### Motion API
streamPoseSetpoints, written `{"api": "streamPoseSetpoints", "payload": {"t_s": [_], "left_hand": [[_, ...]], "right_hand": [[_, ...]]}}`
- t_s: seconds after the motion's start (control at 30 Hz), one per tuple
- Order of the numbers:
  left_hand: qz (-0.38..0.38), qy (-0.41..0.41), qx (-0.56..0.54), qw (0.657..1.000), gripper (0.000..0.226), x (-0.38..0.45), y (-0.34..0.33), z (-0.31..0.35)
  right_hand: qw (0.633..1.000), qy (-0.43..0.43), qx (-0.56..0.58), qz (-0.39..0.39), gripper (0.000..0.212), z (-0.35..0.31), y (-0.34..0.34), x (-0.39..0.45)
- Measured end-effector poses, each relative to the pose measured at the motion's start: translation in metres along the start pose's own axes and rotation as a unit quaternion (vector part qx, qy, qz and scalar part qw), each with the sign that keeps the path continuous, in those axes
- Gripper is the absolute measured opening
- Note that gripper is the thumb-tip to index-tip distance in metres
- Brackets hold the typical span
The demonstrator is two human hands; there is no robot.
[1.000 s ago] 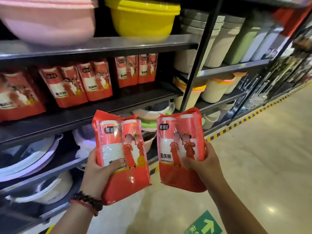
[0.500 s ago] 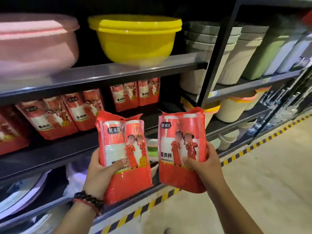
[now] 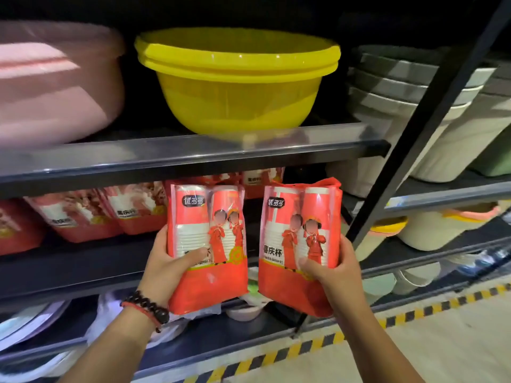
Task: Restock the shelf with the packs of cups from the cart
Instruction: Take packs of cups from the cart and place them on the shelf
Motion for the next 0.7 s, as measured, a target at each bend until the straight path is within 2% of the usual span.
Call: {"api": "streamPoseSetpoints", "payload": {"t_s": [0.17, 0.3, 0.37, 0.4, 0.5, 0.6, 0.7], "left_hand": [[0.008, 0.006, -0.014, 1.0, 0.083, 0.055, -0.007, -0.008], [-0.035, 0.071, -0.013, 0.997, 0.051, 0.101, -0.006, -0.029], [-0.034, 0.095, -0.012, 0.995, 0.065, 0.123, -0.006, -0.04], [-0.023, 0.076, -0.004, 0.997, 0.073, 0.136, -0.005, -0.044], [-0.019, -0.006, 0.064, 0.998, 0.07, 0.168, -0.004, -0.049], [-0.074, -0.014, 0.054, 0.996, 0.063, 0.181, -0.011, -0.051], [-0.084, -0.014, 0.056, 0.995, 0.057, 0.195, -0.012, -0.06]], "right_hand": [[1.0, 0.008, -0.001, -0.007, 0.076, 0.007, -0.016, 0.048], [1.0, 0.027, -0.013, 0.005, 0.078, 0.015, -0.029, 0.081], [0.999, 0.035, -0.016, 0.012, 0.08, 0.023, -0.035, 0.096], [0.999, 0.038, -0.017, 0.012, 0.079, 0.026, -0.037, 0.102], [0.999, 0.041, -0.015, 0.011, 0.075, 0.038, -0.039, 0.118], [0.999, 0.035, -0.02, 0.001, 0.075, 0.05, -0.035, 0.129], [0.999, 0.031, -0.021, -0.025, 0.08, 0.058, -0.027, 0.14]]}}
Point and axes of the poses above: each hand's wrist, its own x-axis towards the middle knuckle, its own y-axis out of the back of the hand, z = x × y, the point moved 3 cm from there along x, towards the middle knuckle, and after that the axes turned 12 degrees about x, right-handed, at the moved point
